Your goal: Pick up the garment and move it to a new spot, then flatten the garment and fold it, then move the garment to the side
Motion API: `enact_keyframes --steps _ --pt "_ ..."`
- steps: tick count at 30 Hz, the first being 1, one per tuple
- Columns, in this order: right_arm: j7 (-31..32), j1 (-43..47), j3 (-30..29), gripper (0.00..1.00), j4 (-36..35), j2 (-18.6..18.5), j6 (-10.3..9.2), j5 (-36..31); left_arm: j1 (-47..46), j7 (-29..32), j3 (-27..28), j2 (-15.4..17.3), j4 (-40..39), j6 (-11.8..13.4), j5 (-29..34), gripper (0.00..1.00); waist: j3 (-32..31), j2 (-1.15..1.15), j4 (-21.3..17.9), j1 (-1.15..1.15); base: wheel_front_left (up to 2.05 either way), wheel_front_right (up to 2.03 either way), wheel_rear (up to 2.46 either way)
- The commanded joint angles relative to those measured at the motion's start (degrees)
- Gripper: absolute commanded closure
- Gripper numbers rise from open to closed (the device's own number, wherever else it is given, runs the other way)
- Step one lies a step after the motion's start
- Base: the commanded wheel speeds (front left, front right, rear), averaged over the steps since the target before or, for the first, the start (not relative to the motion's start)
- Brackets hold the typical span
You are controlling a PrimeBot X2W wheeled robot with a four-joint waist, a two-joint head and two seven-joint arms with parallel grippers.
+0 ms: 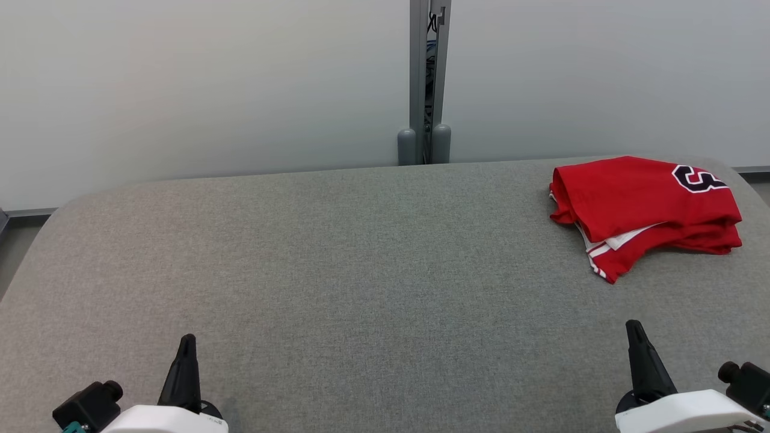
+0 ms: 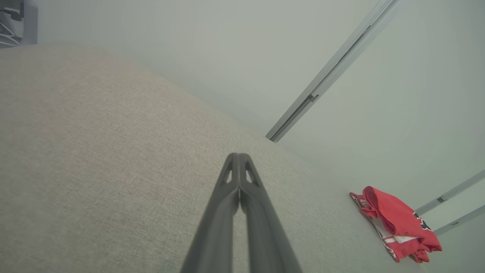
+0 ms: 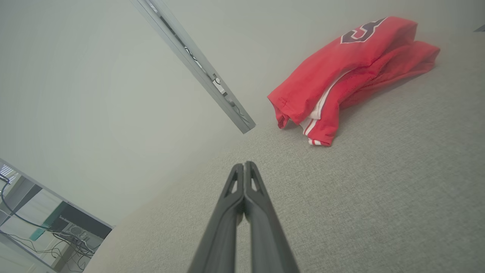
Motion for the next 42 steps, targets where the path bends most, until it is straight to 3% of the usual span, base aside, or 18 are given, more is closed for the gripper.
enact_keyframes --steps 1,42 --pt "0.57 -1.97 -0.60 1.00 -0.41 -0.49 0.01 2.09 -2.15 0.42 0.54 0.26 -0.55 -0.42 -2.08 1.00 0.05 0.00 0.03 0.00 0.00 0.00 0.00" --pt "6.52 -5.23 -4.08 1.00 0.52 -0.83 0.01 28.57 -7.68 8.21 4.26 0.45 1.74 -2.97 -28.58 1.00 1.49 0.00 0.66 0.00 0.00 0.00 0.00"
